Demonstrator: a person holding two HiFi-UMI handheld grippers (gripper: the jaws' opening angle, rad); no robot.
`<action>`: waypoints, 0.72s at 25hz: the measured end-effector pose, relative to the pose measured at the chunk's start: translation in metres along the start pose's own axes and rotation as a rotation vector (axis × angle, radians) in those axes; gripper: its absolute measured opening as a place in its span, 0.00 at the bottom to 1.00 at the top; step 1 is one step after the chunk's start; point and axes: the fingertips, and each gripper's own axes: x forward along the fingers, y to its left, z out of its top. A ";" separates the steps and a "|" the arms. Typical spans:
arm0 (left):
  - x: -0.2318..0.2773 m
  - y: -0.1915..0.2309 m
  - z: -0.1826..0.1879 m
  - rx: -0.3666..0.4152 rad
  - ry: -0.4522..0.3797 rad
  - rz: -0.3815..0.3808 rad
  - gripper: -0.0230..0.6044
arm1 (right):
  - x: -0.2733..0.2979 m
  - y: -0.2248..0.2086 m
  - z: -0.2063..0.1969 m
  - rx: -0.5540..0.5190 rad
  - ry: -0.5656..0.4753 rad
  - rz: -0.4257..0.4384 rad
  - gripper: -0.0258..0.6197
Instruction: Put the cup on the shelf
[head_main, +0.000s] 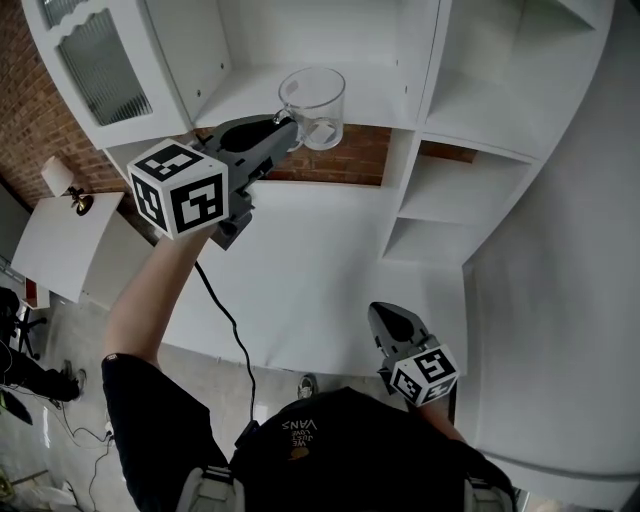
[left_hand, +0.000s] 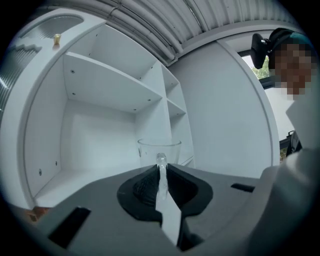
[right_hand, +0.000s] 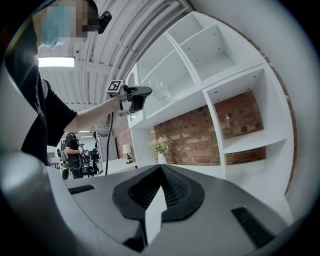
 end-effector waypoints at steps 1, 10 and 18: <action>0.004 0.003 0.004 -0.001 0.002 0.002 0.09 | -0.001 -0.001 0.001 0.003 -0.003 -0.008 0.03; 0.039 0.033 0.017 -0.041 0.038 0.045 0.09 | -0.009 -0.016 0.004 0.008 -0.021 -0.053 0.03; 0.064 0.049 0.004 -0.069 0.107 0.087 0.09 | -0.012 -0.021 0.007 0.012 -0.036 -0.057 0.03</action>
